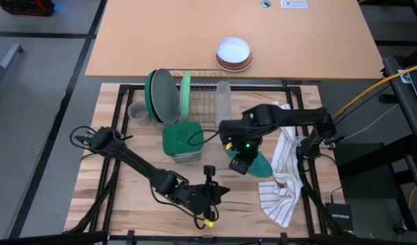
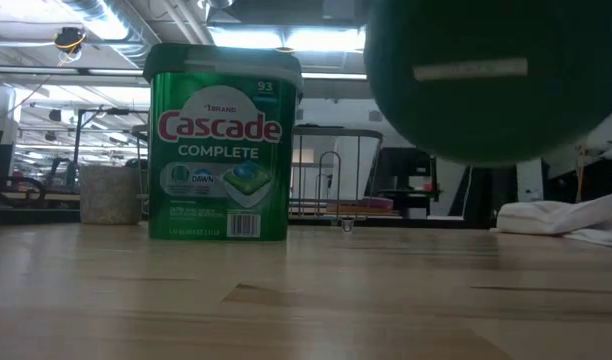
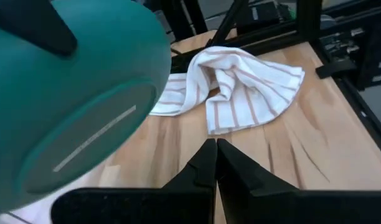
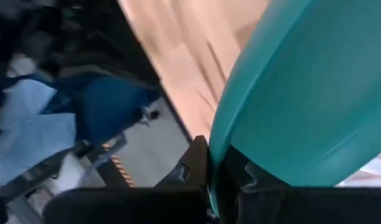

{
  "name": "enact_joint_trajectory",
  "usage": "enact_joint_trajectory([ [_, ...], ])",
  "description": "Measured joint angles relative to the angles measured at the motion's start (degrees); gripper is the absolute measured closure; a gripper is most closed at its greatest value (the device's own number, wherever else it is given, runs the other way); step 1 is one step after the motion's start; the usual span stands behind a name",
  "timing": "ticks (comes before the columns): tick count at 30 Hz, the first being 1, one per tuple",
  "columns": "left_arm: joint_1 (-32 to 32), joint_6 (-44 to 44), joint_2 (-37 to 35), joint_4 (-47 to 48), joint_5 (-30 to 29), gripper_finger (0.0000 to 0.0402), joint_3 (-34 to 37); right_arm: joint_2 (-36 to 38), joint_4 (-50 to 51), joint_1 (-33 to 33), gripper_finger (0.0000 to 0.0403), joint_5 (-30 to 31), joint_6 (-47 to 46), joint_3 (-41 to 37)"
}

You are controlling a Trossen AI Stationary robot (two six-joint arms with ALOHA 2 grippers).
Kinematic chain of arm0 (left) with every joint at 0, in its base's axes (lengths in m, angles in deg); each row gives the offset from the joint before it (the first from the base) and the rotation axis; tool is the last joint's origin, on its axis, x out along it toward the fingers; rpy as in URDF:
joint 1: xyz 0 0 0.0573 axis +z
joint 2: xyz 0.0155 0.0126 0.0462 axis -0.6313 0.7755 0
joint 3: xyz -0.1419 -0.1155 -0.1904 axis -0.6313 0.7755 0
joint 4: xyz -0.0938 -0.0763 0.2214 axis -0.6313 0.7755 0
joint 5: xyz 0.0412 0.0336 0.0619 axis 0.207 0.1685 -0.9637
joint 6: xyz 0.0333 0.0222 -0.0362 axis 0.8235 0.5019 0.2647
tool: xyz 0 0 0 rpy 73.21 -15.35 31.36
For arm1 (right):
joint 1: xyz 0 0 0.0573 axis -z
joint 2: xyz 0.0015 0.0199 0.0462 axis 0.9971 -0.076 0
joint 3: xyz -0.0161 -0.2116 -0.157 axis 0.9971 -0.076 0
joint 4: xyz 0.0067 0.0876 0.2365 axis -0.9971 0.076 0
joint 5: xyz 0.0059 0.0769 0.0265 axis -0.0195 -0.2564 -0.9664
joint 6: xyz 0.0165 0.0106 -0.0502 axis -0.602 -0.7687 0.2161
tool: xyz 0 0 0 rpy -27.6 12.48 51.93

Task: Sort dishes
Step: Put the blue plate into the dish rack

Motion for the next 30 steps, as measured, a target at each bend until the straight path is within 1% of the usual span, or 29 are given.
enact_joint_trajectory([
  [6, 0.0, 0.9, -4.6, 6.0, -1.1, 0.04, 0.0, 0.5, 0.1, 0.0, 0.0397, -0.9, -1.3, 6.7],
  [11, 0.0, 0.6, -9.9, 13.2, -1.5, 0.04, 0.0, 0.5, 0.1, 0.0, 0.0397, -1.0, -0.4, 13.1],
  [14, -0.1, -0.2, -13.2, 17.0, -1.9, 0.04, 0.0, 0.4, -0.1, 0.0, 0.0397, 0.0, 1.5, 17.6],
  [17, -0.1, -0.6, -16.5, 20.3, -2.3, 0.04, 0.0, 2.8, -1.4, 0.4, 0.0397, 1.2, 3.8, 16.8],
  [20, -0.5, -1.1, -19.9, 23.5, -3.9, 0.04, 0.0, 4.6, 0.2, 1.5, 0.0397, 5.7, 5.5, 16.7],
  [22, -1.1, -2.4, -22.3, 25.7, -6.1, 0.04, 0.0, 6.0, 0.1, 2.6, 0.0397, 9.1, 6.7, 16.7],
  [25, -2.3, -4.8, -26.4, 29.9, -10.7, 0.04, 0.0, 8.0, -1.0, 5.0, 0.0397, 12.1, 10.2, 16.7],
  [28, -4.0, -8.3, -31.3, 34.2, -14.3, 0.04, 1.1, 9.1, -4.7, 8.2, 0.0397, 13.6, 14.1, 16.7],
  [30, -5.3, -10.5, -35.0, 36.6, -16.6, 0.04, 3.1, 9.3, -8.8, 10.8, 0.0397, 13.2, 17.0, 16.7],
])
